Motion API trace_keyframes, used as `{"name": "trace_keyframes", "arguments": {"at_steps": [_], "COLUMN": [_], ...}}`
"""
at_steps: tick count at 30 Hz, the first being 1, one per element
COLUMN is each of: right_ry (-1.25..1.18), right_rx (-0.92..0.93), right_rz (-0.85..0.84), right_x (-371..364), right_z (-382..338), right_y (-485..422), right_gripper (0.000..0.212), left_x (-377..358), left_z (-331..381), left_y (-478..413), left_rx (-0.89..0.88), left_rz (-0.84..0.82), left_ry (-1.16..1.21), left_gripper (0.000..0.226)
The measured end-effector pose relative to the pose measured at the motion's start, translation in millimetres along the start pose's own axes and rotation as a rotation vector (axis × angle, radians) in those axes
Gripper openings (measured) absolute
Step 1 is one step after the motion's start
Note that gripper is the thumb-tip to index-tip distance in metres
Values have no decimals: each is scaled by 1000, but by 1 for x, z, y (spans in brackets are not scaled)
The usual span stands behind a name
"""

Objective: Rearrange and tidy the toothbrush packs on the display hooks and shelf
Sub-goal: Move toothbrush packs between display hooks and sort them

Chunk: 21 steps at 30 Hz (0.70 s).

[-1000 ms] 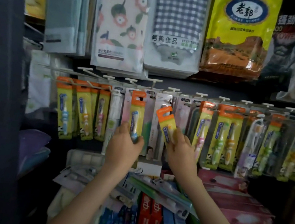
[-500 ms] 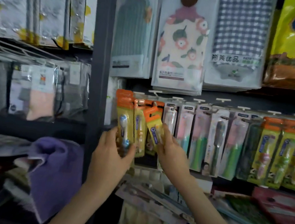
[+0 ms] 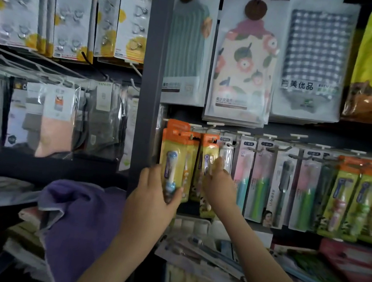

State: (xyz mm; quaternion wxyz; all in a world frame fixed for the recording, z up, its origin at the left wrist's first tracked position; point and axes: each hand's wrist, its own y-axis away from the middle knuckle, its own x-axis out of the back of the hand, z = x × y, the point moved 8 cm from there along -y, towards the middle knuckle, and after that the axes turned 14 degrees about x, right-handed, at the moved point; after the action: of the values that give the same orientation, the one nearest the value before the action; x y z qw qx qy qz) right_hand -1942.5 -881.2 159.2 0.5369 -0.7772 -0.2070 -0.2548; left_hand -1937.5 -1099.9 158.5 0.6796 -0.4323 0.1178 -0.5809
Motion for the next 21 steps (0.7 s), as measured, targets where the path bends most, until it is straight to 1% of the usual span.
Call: {"name": "trace_keyframes", "arguments": {"at_steps": [2, 4, 5, 6, 7, 9, 10, 12, 13, 15, 16, 17, 19, 21], "right_ry": [-29, -79, -151, -264, -408, -708, -794, -896, -930, -978, -954, -897, -756, -571], "right_rx": [-23, 8, 45, 89, 121, 172, 197, 219, 183, 93, 84, 94, 128, 154], "right_rz": [-26, 47, 109, 165, 186, 106, 50, -4, -2, -3, -24, -58, -114, -120], "right_x": [-3, 5, 12, 19, 26, 27, 26, 22, 19, 16, 15, 12, 4, 0], "right_z": [-2, -9, -15, -24, -35, -58, -69, -80, -78, -69, -65, -60, -49, -41], "right_y": [2, 10, 17, 25, 35, 53, 61, 67, 65, 57, 53, 50, 43, 34], "right_gripper": [58, 52, 48, 42, 35, 25, 23, 23, 23, 17, 15, 18, 39, 51], "left_x": [-4, -12, -15, -18, -22, -30, -33, -40, -42, -41, -32, -20, 10, 29], "left_z": [4, 4, 4, 4, 3, 5, 7, 12, 13, 16, 20, 24, 28, 25], "left_y": [4, 8, 9, 9, 8, 10, 12, 16, 18, 20, 21, 20, 14, -2], "left_rx": [-13, -5, -1, 3, 6, 2, -6, -45, -73, -167, -248, -338, -488, -510], "left_rz": [-17, -66, -76, -82, -91, -123, -144, -185, -210, -240, -208, -121, 142, 297], "left_ry": [-121, -238, -267, -283, -299, -303, -303, -313, -323, -316, -301, -277, -225, -263], "left_gripper": [56, 61, 62, 63, 63, 59, 56, 53, 54, 60, 60, 57, 48, 48]}}
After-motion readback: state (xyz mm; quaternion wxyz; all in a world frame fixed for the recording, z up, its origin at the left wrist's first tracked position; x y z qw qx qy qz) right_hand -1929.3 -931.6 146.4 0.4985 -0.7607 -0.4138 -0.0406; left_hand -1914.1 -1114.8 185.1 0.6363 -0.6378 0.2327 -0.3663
